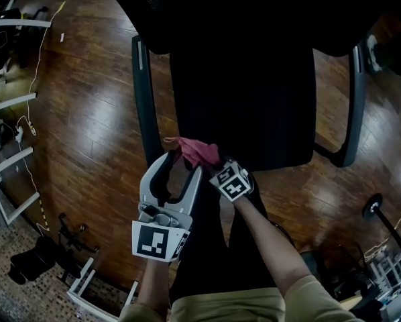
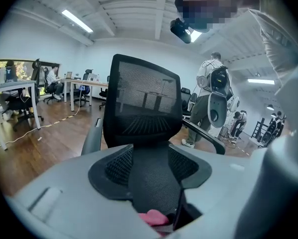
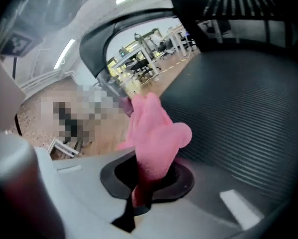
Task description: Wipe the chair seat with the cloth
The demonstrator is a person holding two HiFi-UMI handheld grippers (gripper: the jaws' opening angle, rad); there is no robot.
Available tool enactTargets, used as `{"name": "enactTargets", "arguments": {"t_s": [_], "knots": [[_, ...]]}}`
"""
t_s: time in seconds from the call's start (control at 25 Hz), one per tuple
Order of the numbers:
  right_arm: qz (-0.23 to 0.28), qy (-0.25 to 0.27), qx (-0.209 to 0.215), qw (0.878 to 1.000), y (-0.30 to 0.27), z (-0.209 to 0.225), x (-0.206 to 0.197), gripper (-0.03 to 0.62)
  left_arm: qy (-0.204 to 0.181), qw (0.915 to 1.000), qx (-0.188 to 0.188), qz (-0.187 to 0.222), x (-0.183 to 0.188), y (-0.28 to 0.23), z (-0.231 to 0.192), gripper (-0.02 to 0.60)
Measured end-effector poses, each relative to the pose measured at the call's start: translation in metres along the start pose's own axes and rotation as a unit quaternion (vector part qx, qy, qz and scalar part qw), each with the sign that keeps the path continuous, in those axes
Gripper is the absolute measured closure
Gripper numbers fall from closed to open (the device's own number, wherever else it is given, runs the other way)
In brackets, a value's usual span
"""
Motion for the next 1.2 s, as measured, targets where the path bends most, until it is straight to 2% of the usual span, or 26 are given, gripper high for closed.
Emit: {"name": "enactTargets", "arguments": {"t_s": [0.08, 0.16, 0.28, 0.36, 0.48, 0.56, 0.6, 0.64, 0.72, 0.84, 0.92, 0.96, 1.04, 1.12, 1.2], "knots": [[0.005, -0.025, -0.044, 0.999, 0.033, 0.029, -0.025, 0.577, 0.004, 1.0, -0.005, -0.004, -0.004, -0.002, 0.004, 0.374], [-0.001, -0.027, -0.092, 0.995, 0.071, 0.056, -0.051, 0.577, 0.007, 0.9999, -0.009, -0.002, -0.005, -0.005, 0.008, 0.374], [-0.023, -0.035, -0.167, 0.985, 0.128, 0.096, -0.093, 0.577, 0.012, 0.9998, -0.014, 0.005, -0.004, -0.01, 0.015, 0.374], [-0.055, -0.046, -0.234, 0.97, 0.167, 0.123, -0.122, 0.577, 0.014, 0.9997, -0.02, 0.006, -0.004, -0.012, 0.018, 0.374], [-0.092, -0.093, -0.321, 0.938, 0.219, 0.158, -0.162, 0.577, 0.009, 0.9997, -0.02, 0.005, -0.004, -0.01, 0.017, 0.374], [-0.097, -0.12, -0.349, 0.924, 0.237, 0.17, -0.179, 0.577, 0.009, 0.9998, -0.015, 0.005, -0.003, -0.008, 0.014, 0.374], [-0.096, -0.128, -0.353, 0.922, 0.239, 0.171, -0.181, 0.577, 0.009, 0.9999, -0.013, 0.005, -0.003, -0.007, 0.013, 0.374], [-0.093, -0.131, -0.349, 0.923, 0.237, 0.168, -0.178, 0.577, 0.009, 0.9999, -0.011, 0.004, -0.003, -0.005, 0.011, 0.374], [-0.068, -0.13, -0.308, 0.94, 0.218, 0.149, -0.16, 0.577, 0.014, 0.9999, -0.005, 0.004, -0.002, -0.002, 0.007, 0.374], [-0.008, -0.09, -0.177, 0.98, 0.156, 0.093, -0.108, 0.577, 0.032, 0.9993, 0.015, 0.012, -0.001, 0.003, -0.002, 0.374], [0.009, -0.029, -0.077, 0.997, 0.108, 0.044, -0.065, 0.577, 0.04, 0.9987, 0.029, 0.015, -0.002, 0.005, -0.006, 0.376], [0.015, 0.003, -0.032, 0.999, 0.084, 0.019, -0.044, 0.577, 0.042, 0.9984, 0.033, 0.016, -0.002, 0.005, -0.007, 0.377], [0.022, 0.055, 0.037, 0.998, 0.042, -0.024, -0.012, 0.577, 0.044, 0.9984, 0.033, 0.015, -0.003, 0.007, -0.006, 0.377], [0.012, 0.087, 0.075, 0.993, 0.006, -0.053, 0.006, 0.577, 0.04, 0.9986, 0.032, 0.014, -0.002, 0.012, -0.005, 0.377], [-0.014, 0.078, 0.087, 0.993, -0.018, -0.062, 0.012, 0.577, 0.038, 0.9986, 0.034, 0.014, 0.001, 0.016, -0.005, 0.379]]}}
Point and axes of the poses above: the fingertips, and each gripper's own axes: y backward along the fingers, z to its right, x out of its top, the point moved 6 cm from there along y, backward along the fingers, and after that the axes turned 8 degrees about y, right-handed, at the moved point
